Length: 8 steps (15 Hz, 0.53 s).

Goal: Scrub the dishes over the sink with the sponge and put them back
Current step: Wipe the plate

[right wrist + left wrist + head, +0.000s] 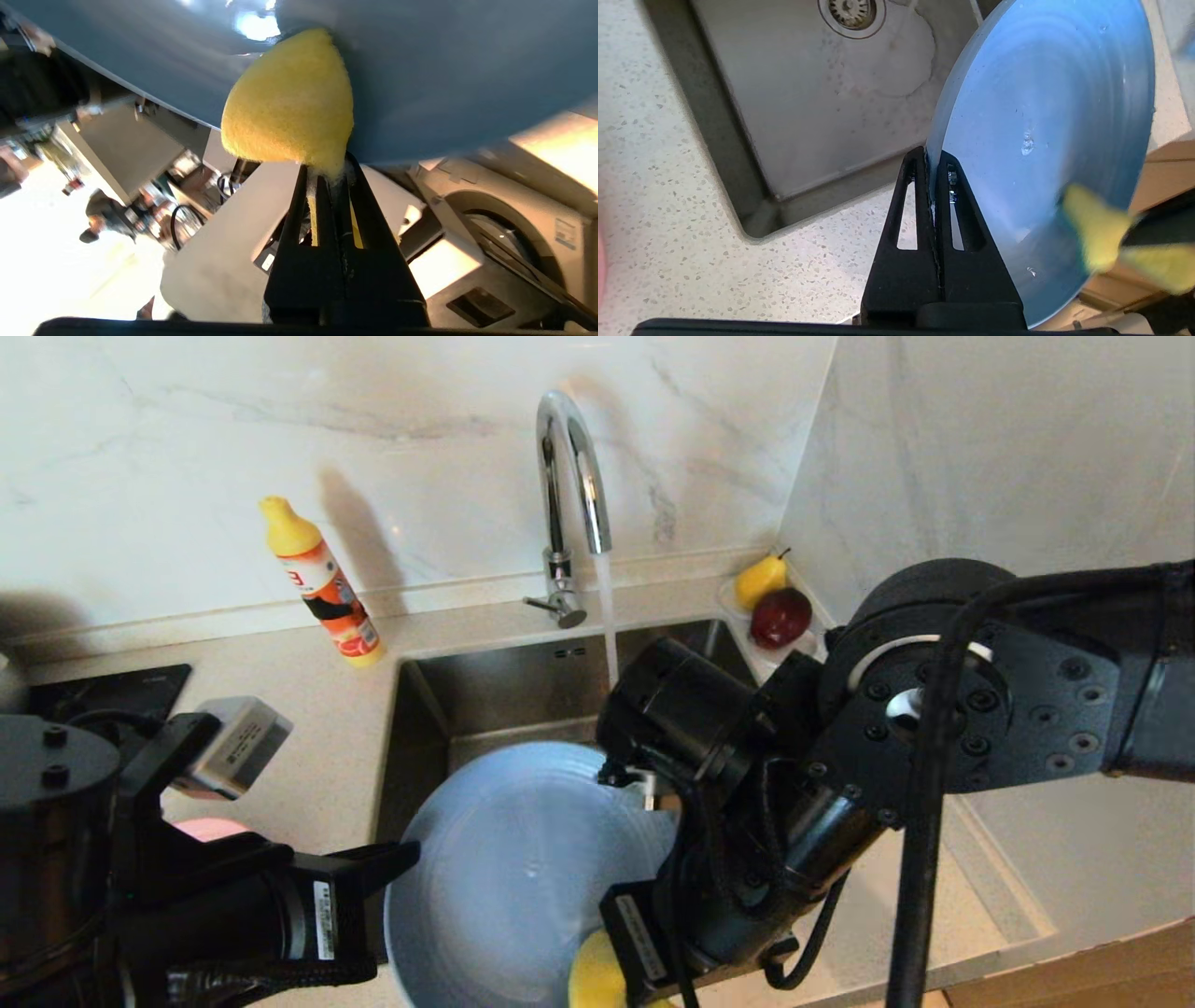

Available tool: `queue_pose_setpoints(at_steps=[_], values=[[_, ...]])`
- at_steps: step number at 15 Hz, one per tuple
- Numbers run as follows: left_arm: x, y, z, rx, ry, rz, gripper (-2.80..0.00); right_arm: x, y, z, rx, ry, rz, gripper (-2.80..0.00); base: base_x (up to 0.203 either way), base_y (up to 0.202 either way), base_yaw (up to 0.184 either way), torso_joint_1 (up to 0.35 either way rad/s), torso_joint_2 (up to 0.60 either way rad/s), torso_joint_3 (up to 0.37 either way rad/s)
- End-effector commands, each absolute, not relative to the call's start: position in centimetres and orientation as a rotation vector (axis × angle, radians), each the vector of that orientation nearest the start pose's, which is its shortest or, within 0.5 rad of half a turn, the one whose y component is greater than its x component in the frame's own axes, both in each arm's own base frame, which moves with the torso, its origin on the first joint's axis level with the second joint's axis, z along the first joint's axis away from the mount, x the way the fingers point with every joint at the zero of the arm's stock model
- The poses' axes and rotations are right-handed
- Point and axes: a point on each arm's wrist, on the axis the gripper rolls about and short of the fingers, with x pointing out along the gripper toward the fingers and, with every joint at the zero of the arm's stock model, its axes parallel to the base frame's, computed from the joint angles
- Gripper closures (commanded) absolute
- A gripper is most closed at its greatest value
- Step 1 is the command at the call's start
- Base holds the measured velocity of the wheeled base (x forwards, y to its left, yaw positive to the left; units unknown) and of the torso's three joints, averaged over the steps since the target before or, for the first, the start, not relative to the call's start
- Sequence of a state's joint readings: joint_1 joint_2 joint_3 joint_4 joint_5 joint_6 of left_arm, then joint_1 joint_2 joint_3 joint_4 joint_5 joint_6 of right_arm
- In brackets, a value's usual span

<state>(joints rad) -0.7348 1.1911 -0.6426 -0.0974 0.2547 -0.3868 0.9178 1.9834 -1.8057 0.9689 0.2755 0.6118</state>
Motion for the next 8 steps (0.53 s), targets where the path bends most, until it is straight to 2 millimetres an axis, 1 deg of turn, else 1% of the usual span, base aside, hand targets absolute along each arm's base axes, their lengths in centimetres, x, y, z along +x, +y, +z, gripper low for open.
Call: queue_pose_setpoints(at_steps=[1, 2, 4, 5, 6, 8], values=[[13.3, -10.7, 20.7, -0.167, 0.486, -0.362, 0.00, 21.0, 25.7, 24.5, 0.161, 1.353, 0.639, 0.00, 0.000, 0.000, 0.000, 0.000, 0.00, 0.000], [13.7, -10.8, 20.4, -0.162, 0.499, -0.349, 0.00, 21.0, 24.7, 25.9, 0.186, 1.308, 0.653, 0.00, 0.000, 0.000, 0.000, 0.000, 0.00, 0.000], [14.9, -10.9, 19.7, -0.152, 0.534, -0.306, 0.00, 20.6, 23.1, 29.3, 0.242, 1.195, 0.702, 0.00, 0.000, 0.000, 0.000, 0.000, 0.00, 0.000], [15.9, -11.1, 19.3, -0.148, 0.555, -0.277, 0.00, 20.1, 22.0, 31.1, 0.272, 1.136, 0.723, 0.00, 0.000, 0.000, 0.000, 0.000, 0.00, 0.000], [16.9, -11.3, 19.0, -0.159, 0.566, -0.249, 0.00, 19.5, 21.0, 32.4, 0.295, 1.089, 0.742, 0.00, 0.000, 0.000, 0.000, 0.000, 0.00, 0.000], [19.2, -12.0, 18.6, -0.192, 0.571, -0.210, 0.00, 18.6, 19.3, 34.0, 0.330, 1.041, 0.770, 0.00, 0.000, 0.000, 0.000, 0.000, 0.00, 0.000]])
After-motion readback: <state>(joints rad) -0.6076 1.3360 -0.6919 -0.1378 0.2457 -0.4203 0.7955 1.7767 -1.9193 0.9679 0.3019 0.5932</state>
